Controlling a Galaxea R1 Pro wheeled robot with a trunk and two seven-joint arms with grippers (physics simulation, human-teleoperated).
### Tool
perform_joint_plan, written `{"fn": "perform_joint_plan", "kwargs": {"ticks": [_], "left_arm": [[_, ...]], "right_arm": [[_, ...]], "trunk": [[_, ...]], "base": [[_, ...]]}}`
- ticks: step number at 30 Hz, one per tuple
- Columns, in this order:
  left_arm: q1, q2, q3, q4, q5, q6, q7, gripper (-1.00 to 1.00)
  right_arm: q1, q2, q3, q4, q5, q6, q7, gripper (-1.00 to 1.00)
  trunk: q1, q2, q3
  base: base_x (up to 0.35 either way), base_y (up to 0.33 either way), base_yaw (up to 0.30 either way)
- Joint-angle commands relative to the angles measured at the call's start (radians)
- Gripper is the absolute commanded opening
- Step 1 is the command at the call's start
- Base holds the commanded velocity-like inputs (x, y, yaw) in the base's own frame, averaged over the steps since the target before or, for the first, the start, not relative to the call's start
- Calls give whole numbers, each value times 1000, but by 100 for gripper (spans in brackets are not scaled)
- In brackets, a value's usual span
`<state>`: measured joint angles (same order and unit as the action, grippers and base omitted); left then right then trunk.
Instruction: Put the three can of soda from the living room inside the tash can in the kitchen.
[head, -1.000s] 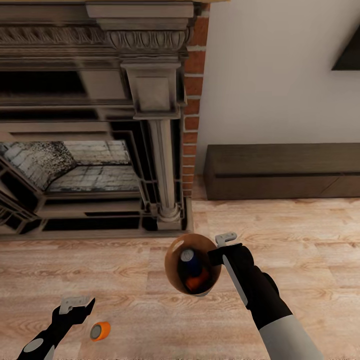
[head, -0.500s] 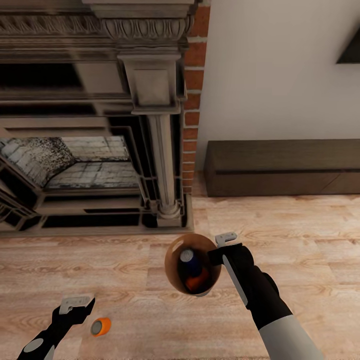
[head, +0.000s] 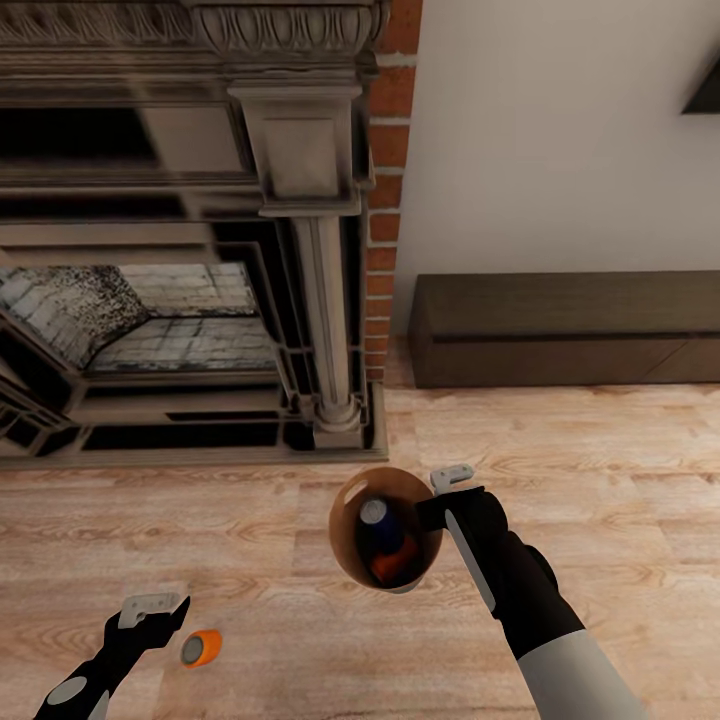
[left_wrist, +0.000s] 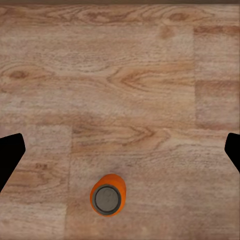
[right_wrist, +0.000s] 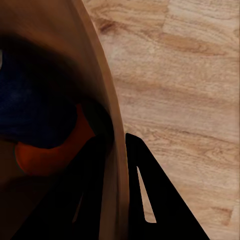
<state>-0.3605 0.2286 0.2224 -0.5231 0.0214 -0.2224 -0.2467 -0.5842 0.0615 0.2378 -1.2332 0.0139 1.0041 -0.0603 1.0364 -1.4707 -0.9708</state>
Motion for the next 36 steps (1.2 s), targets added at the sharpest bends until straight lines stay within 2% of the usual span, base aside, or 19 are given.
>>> {"fn": "perform_joint_plan", "kwargs": {"ticks": [1, 11, 23, 36], "left_arm": [[0, 0, 0, 0, 0, 0, 0, 100], [0, 0, 0, 0, 0, 0, 0, 100], [0, 0, 0, 1, 0, 0, 0, 100], [0, 0, 1, 1, -1, 0, 0, 100]], "right_arm": [[0, 0, 0, 0, -15, -1, 4, -100], [0, 0, 0, 0, -15, -1, 4, -100], [0, 0, 0, 0, -15, -1, 4, -100], [0, 0, 0, 0, -15, -1, 4, -100]], "trunk": [[4, -7, -3], [42, -77, -35], [42, -77, -35], [42, -77, -35]], "base": [[0, 0, 0], [0, 0, 0], [-5, 0, 0], [-127, 3, 0]]}}
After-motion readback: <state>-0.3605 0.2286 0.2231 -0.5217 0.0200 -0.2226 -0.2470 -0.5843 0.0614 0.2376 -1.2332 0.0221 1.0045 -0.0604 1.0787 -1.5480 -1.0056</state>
